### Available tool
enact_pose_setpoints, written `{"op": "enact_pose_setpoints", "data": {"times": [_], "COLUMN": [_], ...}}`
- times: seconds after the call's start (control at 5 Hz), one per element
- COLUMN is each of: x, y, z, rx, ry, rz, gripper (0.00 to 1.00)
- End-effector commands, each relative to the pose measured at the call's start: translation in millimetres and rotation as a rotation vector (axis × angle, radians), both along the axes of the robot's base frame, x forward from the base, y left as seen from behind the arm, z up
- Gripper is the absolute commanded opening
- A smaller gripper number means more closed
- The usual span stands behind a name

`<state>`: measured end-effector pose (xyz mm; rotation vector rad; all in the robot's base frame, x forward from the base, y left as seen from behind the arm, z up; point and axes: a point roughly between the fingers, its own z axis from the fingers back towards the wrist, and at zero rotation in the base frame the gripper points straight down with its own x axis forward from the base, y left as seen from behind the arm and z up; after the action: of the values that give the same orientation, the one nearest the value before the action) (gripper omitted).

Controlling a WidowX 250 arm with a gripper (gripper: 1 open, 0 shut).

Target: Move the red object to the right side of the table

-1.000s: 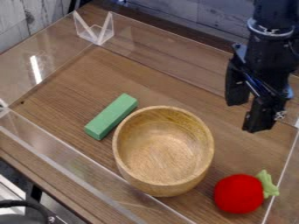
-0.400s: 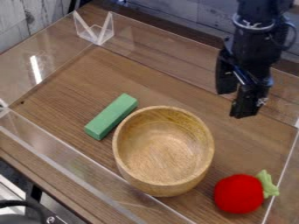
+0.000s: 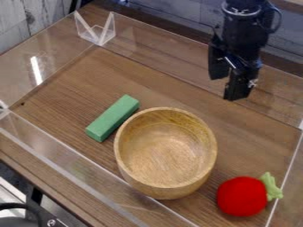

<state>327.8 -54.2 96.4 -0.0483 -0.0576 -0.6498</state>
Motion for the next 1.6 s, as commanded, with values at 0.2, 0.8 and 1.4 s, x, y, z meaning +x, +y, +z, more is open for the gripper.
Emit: {"op": "enact_pose_setpoints", "data": {"times": [0.2, 0.8, 1.4], "x": [15.5, 16.2, 32.9], "y": [5, 22, 8], "z": [11.9, -1.6, 1.3], "rx": [0.007, 0.041, 0.049], "ry": [-0.066, -0.072, -0.119], "rz": [0.12, 0.162, 0.155], "gripper": [1.0, 1.0, 1.0]}}
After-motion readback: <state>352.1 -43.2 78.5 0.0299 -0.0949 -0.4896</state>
